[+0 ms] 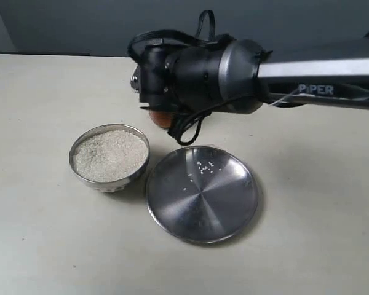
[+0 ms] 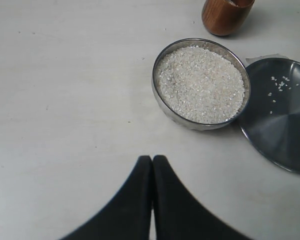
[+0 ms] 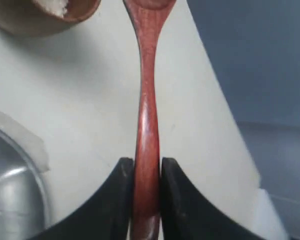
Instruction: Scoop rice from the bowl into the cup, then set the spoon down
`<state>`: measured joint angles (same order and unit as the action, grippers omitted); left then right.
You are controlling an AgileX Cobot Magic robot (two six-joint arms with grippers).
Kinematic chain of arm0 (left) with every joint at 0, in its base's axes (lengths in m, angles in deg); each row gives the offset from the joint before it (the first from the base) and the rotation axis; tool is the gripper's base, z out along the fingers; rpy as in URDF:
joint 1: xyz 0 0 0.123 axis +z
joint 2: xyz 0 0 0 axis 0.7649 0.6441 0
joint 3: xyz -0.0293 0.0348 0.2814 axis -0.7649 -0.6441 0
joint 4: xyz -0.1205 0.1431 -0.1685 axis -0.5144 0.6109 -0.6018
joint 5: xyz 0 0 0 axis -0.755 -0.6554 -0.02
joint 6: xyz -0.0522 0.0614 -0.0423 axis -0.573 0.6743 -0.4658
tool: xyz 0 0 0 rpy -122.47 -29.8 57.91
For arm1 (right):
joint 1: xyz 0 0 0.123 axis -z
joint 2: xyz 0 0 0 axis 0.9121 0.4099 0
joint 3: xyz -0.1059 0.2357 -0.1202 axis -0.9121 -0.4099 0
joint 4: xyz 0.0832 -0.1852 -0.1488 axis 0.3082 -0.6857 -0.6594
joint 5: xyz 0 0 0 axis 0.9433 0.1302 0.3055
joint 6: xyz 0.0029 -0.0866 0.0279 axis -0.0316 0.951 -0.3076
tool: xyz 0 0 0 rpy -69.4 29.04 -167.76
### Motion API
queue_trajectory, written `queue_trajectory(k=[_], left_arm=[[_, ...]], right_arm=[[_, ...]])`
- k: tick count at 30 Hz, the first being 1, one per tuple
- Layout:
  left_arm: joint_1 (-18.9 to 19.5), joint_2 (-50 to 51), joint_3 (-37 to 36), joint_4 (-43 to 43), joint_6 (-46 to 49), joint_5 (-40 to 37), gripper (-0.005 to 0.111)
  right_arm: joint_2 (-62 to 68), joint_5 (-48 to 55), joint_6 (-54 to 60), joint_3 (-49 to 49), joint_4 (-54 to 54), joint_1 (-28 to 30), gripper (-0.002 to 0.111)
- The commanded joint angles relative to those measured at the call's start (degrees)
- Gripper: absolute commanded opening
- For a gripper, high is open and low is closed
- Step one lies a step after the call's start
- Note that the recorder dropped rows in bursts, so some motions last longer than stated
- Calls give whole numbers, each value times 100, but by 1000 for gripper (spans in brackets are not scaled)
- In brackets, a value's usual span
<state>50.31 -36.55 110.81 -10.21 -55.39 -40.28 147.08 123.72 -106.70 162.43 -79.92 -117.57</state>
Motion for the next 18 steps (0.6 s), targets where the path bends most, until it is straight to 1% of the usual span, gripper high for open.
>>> queue_trajectory(k=[1,3,7,8,11,13,18], left_arm=[[7,18,23,32,-4,25,0],[7,18,23,32,-4,25,0],[7,18,23,32,-4,25,0],[7,18,23,32,-4,25,0],[7,18,23,32,-4,25,0],[7,18,23,32,-4,25,0],[7,18,23,32,-4,25,0]], right_arm=[[-527,-235,-671,-39,1021,214,-1],[-846,-427,-695,-312,1830,389,-1],[-1449,-950,-447,-1511,2607,603,-1],[-1650,-1364,-437,-1998,2734,603,-1],[-1967,-2656,-437,-2936,3162,603,-1],[-1984,-3293,-422,-3315,3491,603,-1],[-1862,-3877,-413,-3844,3682,603,-1]])
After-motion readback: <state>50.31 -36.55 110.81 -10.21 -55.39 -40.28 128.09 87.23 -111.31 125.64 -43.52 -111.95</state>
